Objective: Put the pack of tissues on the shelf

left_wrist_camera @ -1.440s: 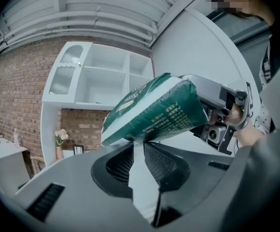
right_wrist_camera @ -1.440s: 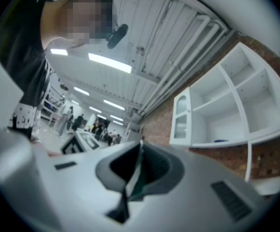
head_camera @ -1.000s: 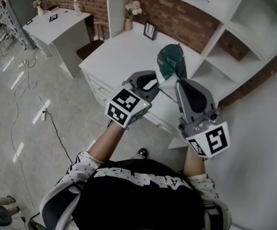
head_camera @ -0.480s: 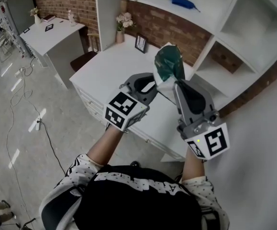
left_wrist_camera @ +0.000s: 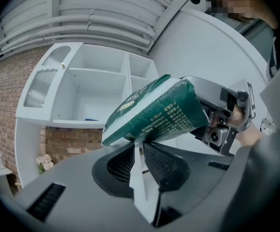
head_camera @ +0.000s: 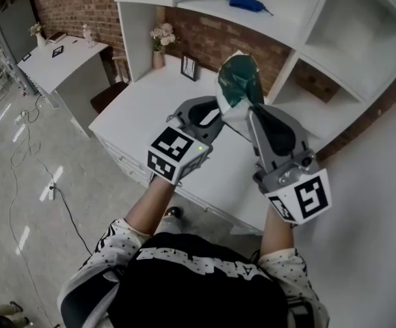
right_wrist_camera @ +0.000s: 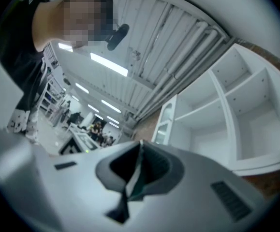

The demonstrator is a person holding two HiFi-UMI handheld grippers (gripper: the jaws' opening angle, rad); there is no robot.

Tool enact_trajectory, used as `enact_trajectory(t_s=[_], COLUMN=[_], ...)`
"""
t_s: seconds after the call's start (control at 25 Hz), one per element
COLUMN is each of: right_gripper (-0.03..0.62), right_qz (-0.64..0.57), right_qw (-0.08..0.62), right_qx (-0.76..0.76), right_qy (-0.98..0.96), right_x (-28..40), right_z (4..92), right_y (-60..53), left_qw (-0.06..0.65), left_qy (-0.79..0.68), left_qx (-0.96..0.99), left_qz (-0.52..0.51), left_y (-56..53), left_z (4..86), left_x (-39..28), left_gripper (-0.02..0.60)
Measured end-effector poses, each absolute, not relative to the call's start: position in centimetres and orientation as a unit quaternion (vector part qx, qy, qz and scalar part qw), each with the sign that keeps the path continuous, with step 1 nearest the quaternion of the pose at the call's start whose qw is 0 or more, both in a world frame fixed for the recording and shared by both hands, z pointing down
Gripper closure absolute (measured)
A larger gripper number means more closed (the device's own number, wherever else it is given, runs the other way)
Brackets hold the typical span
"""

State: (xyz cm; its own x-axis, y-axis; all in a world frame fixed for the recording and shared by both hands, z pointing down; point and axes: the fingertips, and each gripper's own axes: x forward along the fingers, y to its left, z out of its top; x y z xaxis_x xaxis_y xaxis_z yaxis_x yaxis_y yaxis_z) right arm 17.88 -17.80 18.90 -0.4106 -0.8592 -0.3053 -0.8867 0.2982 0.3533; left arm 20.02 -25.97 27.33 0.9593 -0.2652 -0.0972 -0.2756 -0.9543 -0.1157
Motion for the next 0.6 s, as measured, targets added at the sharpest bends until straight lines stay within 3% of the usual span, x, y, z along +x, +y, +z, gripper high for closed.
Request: enact_trajectory(t_s=[0.6], right_gripper=[0.556], right_qz=[0.284], right_qw=[-0.005], right_qx=[-0.585], right_qy=[0.760], right_x=[21.8], right_z=[13.2], right_y=[-25.2], left_qw=[0.085], left_qy=[0.075], left_qx=[-0.990], left_qz=[0.080], left_y=[-33.5], left_z=[20.9], left_x=[25.7], left_gripper=[0.492])
